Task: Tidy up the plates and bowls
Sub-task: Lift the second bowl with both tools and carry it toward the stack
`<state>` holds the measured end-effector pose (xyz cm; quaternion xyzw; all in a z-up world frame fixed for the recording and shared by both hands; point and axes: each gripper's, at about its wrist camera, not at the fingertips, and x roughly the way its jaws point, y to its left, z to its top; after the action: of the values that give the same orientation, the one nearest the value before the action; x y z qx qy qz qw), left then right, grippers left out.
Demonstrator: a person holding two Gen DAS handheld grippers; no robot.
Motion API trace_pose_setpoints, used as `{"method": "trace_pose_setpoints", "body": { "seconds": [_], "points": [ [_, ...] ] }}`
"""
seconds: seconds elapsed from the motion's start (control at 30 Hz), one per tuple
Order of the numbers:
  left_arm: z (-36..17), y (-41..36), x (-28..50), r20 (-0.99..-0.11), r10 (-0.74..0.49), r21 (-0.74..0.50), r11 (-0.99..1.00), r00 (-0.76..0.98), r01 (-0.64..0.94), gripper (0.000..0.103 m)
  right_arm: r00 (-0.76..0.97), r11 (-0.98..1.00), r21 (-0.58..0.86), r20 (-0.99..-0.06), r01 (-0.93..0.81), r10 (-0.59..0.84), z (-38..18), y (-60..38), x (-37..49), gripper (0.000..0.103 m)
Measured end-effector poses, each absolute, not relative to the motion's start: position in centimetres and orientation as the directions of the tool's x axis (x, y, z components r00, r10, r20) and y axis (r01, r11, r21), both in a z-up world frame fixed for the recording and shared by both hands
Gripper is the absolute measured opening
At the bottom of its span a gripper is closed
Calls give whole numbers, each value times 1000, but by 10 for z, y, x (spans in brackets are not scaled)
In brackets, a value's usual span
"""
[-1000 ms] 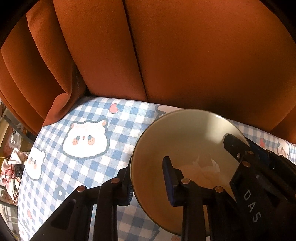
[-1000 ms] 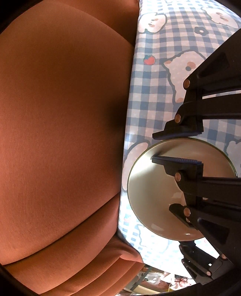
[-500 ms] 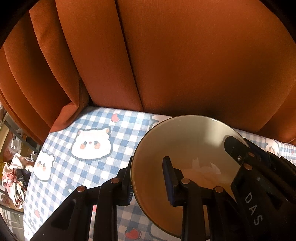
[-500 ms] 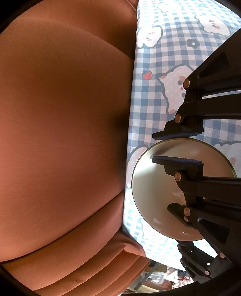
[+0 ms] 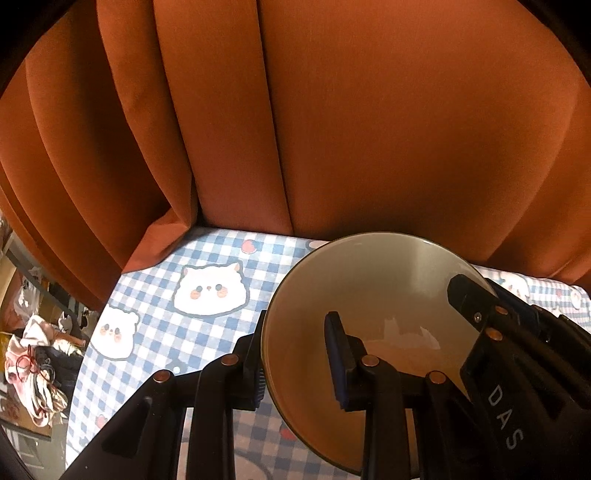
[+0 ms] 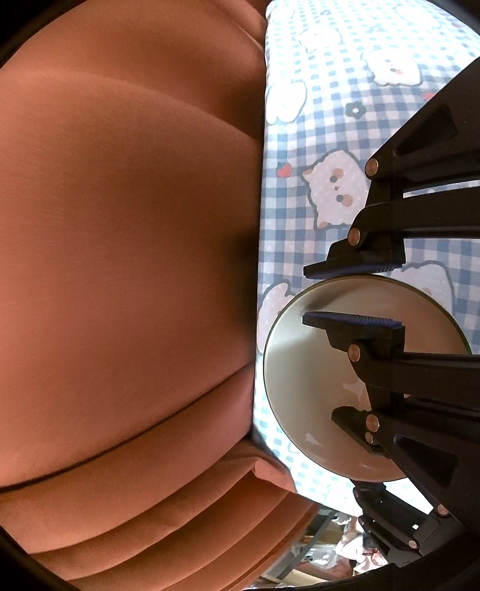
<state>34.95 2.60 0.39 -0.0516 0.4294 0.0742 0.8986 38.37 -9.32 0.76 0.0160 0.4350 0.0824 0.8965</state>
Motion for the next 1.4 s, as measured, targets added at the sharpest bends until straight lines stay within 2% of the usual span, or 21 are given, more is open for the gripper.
{"method": "trace_pose_setpoints", "body": {
  "seconds": [0.73, 1.03, 1.4],
  "points": [
    [46, 24, 234, -716, -49, -49, 999, 697, 20, 27, 678, 997, 63, -735, 42, 18, 67, -105, 243, 22],
    [40, -6, 193, -731, -117, -70, 993, 672, 96, 27, 673, 991, 39, -737, 125, -56, 68, -131, 186, 22],
    [36, -62, 140, -742, -110, -56, 993, 661, 102, 27, 649, 988, 51, -758, 146, -57, 61, -177, 129, 22]
  ]
}}
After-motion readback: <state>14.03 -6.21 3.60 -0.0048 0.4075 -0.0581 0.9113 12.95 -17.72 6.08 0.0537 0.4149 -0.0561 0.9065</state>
